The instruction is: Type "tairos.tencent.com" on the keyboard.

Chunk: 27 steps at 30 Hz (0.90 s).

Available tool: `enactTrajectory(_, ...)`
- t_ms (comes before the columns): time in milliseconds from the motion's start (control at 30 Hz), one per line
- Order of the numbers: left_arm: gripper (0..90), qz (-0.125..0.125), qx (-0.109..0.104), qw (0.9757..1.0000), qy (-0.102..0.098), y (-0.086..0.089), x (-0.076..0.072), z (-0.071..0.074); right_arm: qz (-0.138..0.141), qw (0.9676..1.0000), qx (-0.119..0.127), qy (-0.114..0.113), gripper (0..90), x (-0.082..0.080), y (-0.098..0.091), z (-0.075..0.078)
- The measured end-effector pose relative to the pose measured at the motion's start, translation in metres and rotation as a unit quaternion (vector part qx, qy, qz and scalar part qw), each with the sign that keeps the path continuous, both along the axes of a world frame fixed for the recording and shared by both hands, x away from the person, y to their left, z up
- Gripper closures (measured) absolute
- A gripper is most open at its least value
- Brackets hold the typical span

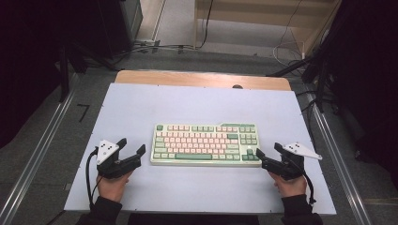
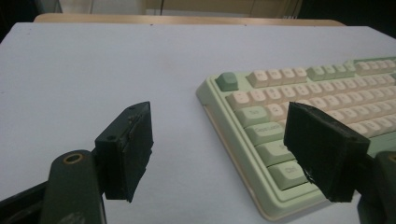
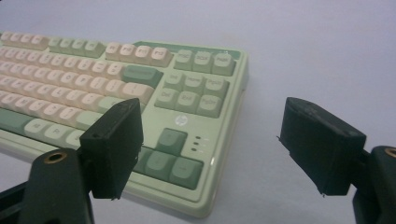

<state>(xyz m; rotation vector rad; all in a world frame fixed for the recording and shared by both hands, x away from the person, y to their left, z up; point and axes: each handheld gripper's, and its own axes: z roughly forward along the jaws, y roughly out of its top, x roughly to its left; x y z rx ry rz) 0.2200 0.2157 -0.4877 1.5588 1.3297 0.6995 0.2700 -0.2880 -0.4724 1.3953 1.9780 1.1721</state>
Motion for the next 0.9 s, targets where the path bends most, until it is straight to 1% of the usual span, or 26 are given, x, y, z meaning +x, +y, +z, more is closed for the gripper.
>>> enactTrajectory(200,24.2,0.019,-0.002,0.9997,0.015,0.012,-0.002,-0.003,-0.017,0.9998,-0.006,0.002,19.7,-0.002,-0.011,-0.001)
enactTrajectory(267,24.1,0.024,-0.003,0.9996,0.017,0.016,-0.003,-0.003,-0.024,0.9997,-0.008,0.006,19.7,-0.003,-0.015,-0.002)
enactTrajectory(433,24.1,0.04,0.0,0.9989,0.026,0.025,-0.005,-0.003,-0.037,0.9993,-0.007,0.007,19.7,-0.004,-0.023,-0.002)
enactTrajectory(500,24.1,0.043,-0.005,0.9987,0.027,0.028,-0.006,-0.004,-0.043,0.999,-0.012,0.006,19.7,-0.006,-0.026,-0.002)
enactTrajectory(533,24.1,0.044,-0.003,0.9986,0.029,0.029,-0.006,-0.004,-0.045,0.9989,-0.012,0.006,19.7,-0.006,-0.027,-0.003)
enactTrajectory(600,24.1,0.051,0.003,0.9983,0.027,0.03,-0.007,-0.004,-0.05,0.9986,-0.01,0.01,19.7,-0.006,-0.03,-0.003)
enactTrajectory(700,24.2,0.051,0.003,0.9983,0.028,0.031,-0.008,-0.004,-0.054,0.9984,-0.01,0.012,19.7,-0.007,-0.033,-0.003)
enactTrajectory(900,24.4,0.059,0.005,0.998,0.023,0.033,-0.011,-0.002,-0.071,0.9971,-0.021,0.019,19.9,-0.007,-0.038,-0.005)
